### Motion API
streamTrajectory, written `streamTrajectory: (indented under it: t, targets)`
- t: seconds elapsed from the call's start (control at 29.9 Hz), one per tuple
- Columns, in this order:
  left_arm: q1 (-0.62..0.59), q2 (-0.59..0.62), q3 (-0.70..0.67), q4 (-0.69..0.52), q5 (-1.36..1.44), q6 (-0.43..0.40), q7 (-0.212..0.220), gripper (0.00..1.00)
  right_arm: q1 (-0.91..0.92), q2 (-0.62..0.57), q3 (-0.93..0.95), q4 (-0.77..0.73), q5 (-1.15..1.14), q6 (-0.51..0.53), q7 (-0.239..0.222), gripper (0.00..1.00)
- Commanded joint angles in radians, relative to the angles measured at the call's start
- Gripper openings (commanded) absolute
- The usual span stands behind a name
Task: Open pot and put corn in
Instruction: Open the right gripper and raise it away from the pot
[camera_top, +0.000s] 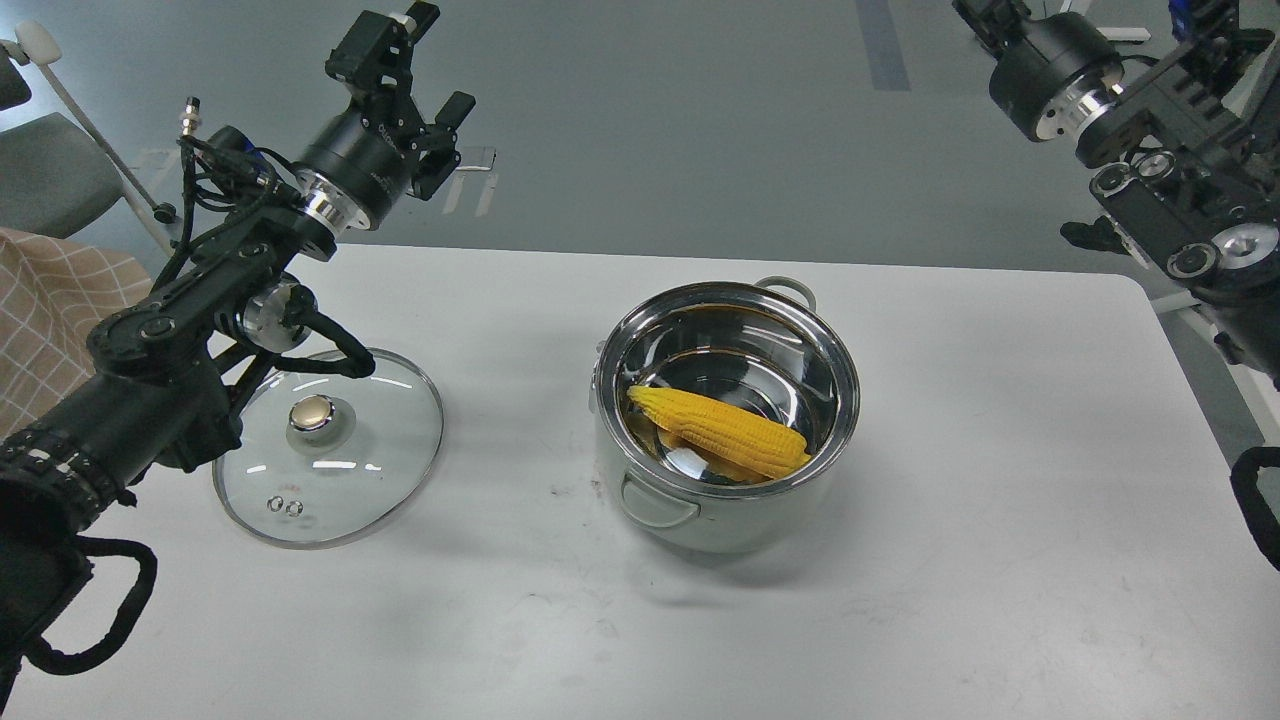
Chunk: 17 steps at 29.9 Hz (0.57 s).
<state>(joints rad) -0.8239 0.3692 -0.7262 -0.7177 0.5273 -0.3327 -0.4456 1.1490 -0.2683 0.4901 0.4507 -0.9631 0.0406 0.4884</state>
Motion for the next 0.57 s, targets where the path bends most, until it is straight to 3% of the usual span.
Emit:
streamTrajectory:
  t: [0.0, 0.13, 0.23, 0.33, 0.54]
  targets:
    - [-0.008, -0.05, -0.004, 0.086, -0.003, -0.075, -0.001, 0.98, -0.058, 0.001, 0.033, 0.011, 0.177, 0.036, 0.0, 1.0]
    - [0.005, -0.069, -0.025, 0.106, -0.012, -0.13, -0.002, 0.98, -0.136, -0.003, 0.096, 0.039, 0.456, 0.223, 0.0, 1.0]
    - [0.011, -0.084, -0.047, 0.104, -0.055, -0.156, -0.001, 0.98, -0.179, -0.005, 0.171, 0.054, 0.542, 0.292, 0.0, 1.0]
    - [0.028, -0.084, -0.05, 0.101, -0.122, -0.156, 0.002, 0.98, -0.228, 0.0, 0.27, 0.086, 0.555, 0.297, 0.0, 1.0]
    - [0.037, -0.084, -0.052, 0.09, -0.133, -0.156, 0.004, 0.98, -0.265, -0.005, 0.294, 0.118, 0.569, 0.303, 0.0, 1.0]
